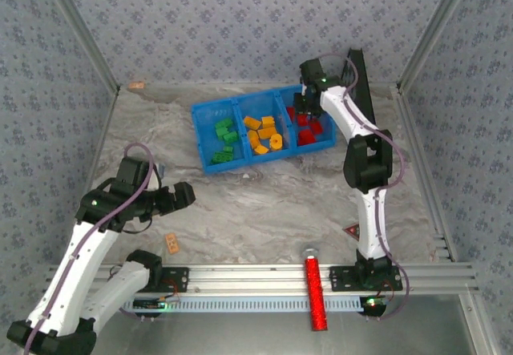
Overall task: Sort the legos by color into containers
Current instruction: Place the lego in the container, then reset both arms
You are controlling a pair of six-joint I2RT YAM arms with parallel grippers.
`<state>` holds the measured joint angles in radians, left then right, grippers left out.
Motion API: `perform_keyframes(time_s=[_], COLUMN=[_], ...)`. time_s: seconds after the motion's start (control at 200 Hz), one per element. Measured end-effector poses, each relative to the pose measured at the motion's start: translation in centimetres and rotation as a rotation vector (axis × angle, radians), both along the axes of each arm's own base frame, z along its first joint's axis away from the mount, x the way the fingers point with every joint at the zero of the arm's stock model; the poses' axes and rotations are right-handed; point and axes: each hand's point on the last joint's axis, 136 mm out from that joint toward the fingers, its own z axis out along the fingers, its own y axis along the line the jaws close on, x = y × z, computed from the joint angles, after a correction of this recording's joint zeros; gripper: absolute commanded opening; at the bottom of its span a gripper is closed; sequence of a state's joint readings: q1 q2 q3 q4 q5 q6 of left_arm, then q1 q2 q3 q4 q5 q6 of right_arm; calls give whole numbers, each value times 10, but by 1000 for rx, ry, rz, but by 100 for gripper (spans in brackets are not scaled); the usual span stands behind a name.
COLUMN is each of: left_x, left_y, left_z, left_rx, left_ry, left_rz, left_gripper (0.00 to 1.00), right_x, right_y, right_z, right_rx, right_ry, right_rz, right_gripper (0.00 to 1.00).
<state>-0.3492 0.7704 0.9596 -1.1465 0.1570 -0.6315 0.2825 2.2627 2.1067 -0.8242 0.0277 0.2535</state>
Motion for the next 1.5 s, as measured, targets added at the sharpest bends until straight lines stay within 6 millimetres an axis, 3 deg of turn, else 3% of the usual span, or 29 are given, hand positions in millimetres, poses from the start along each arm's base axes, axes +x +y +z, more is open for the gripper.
perform_keyframes(time_s=[0.185,0.335,0.495,0.595,0.72,0.85,0.945,1.049,1.164,1.289,1.399,1.499], left_x=[-2,-5,-1,14,48,96,121,132,134,143,160,176], left_y=[-1,-3,-1,4,20,46,69,101,131,150,149,147], left_z=[-2,-7,-8,-5,3,24,23,-5,-42,-81,-105,-113], left_rx=[1,-1,18,73,190,355,467,551,591,601,592,577], left_ry=[16,33,16,-47,-171,-375,-497,-527,-542,-560,-561,-605], left_rz=[-3,-13,-23,-25,14,83,143,228,322,390,369,354], left_gripper=[100,100,100,100,100,100,100,100,100,100,100,100], right_x=[6,10,10,6,-6,-35,-67,-107,-144,-185,-217,-231], right_y=[1,-1,-3,-4,-7,-15,-25,-46,-79,-110,-119,-121], right_z=[-25,-26,-23,-10,35,102,141,158,149,117,90,83], right_rx=[-1,1,-8,-13,-9,9,22,32,24,-6,5,22], right_ry=[45,44,37,21,-48,-162,-242,-300,-325,-350,-373,-404], right_rz=[2,0,16,31,51,65,67,45,-19,-94,-109,-109], right_gripper=[39,41,49,56,75,100,100,100,100,100,100,100])
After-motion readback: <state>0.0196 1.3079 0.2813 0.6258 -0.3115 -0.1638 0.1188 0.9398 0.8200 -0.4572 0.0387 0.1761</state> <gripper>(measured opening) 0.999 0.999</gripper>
